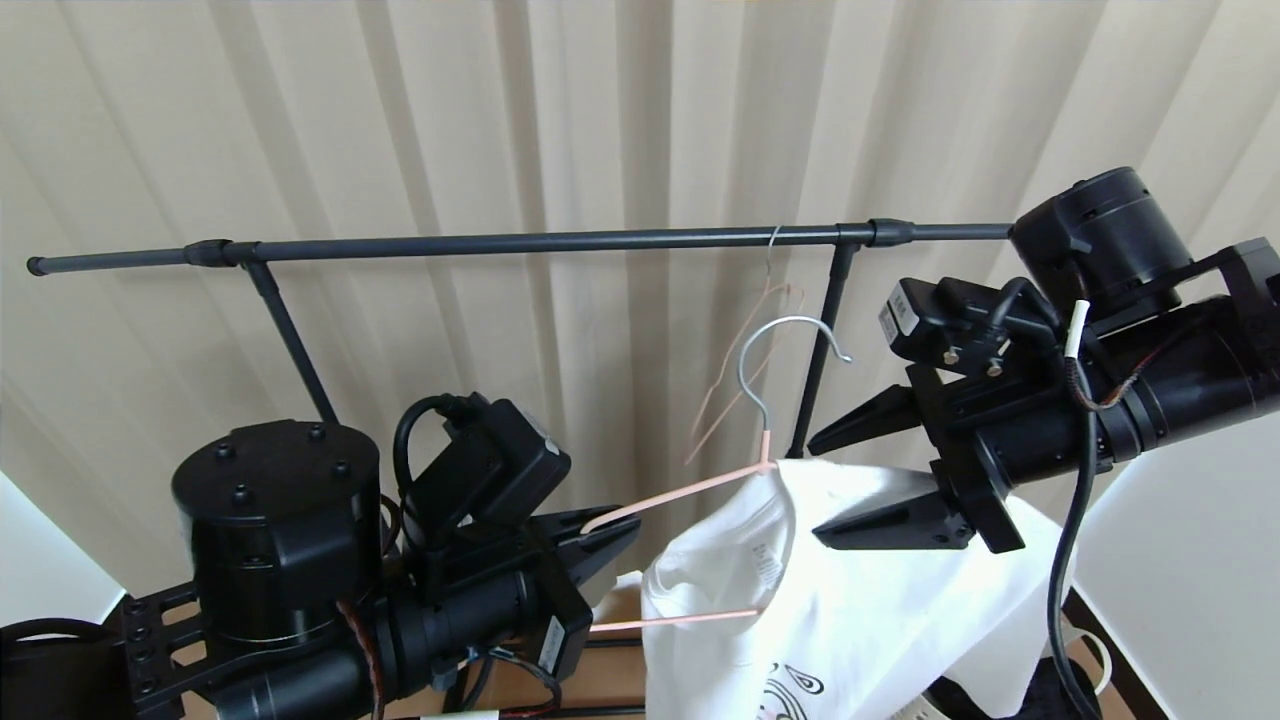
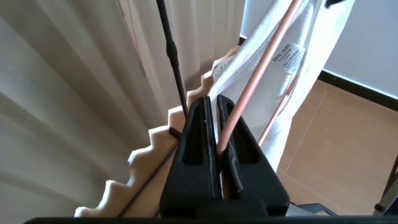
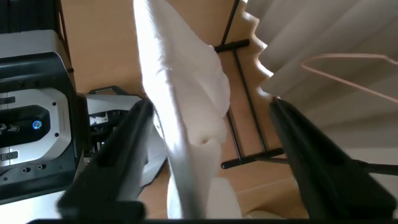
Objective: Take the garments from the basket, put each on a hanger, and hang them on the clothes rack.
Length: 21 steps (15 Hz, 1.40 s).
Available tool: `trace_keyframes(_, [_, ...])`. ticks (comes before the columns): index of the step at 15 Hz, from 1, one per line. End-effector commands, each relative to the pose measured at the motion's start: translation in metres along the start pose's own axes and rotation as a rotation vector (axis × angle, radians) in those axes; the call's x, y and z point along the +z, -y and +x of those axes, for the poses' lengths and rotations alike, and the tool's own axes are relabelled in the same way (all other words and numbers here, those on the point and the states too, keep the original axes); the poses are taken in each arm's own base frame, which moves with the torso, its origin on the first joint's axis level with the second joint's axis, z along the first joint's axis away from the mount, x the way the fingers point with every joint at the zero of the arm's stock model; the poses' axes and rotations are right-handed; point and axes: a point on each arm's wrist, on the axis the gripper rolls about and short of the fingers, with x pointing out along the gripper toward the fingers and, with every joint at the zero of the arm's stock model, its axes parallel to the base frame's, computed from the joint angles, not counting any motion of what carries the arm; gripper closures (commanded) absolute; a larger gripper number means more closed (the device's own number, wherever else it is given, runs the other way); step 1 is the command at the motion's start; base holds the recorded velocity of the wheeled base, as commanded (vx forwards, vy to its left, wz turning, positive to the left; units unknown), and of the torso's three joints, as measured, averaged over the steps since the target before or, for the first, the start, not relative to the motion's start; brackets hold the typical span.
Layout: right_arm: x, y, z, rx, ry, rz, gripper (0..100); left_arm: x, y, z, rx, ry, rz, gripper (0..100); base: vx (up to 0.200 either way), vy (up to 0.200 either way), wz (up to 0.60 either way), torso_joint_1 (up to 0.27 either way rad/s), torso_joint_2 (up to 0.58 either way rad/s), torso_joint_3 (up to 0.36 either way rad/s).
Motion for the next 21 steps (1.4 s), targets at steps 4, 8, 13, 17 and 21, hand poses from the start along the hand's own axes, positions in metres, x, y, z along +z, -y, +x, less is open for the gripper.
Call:
trace_keyframes(4, [0.001, -0.003, -0.004, -0.006, 0.008, -0.007, 100, 0.0, 0.001, -0.002, 0.0, 0.002, -0.001, 100, 0.0, 0.0, 0.0, 0.0, 0.0, 0.0])
trace_keyframes(8, [0.003, -0.008, -0.011, -0.014, 0.021, -0.015, 100, -0.001, 0.001, -0.004, 0.002, 0.0, -0.004, 100, 0.0, 0.0, 0.0, 0.0, 0.0, 0.0])
trace_keyframes(13, [0.002, -0.012, -0.015, -0.017, 0.025, -0.015, 100, -0.002, 0.001, -0.005, 0.003, -0.005, -0.001, 100, 0.0, 0.0, 0.0, 0.0, 0.0, 0.0])
trace_keyframes(17, [0.002, -0.018, -0.022, -0.023, 0.031, -0.021, 100, 0.0, 0.0, -0.009, 0.007, 0.01, -0.007, 0, 0.0, 0.0, 0.0, 0.0, 0.0, 0.0])
trace_keyframes(21, [0.001, -0.022, -0.028, -0.037, 0.039, -0.026, 100, -0.01, -0.02, -0.031, 0.114, 0.033, -0.031, 0, 0.0, 0.0, 0.0, 0.0, 0.0, 0.0])
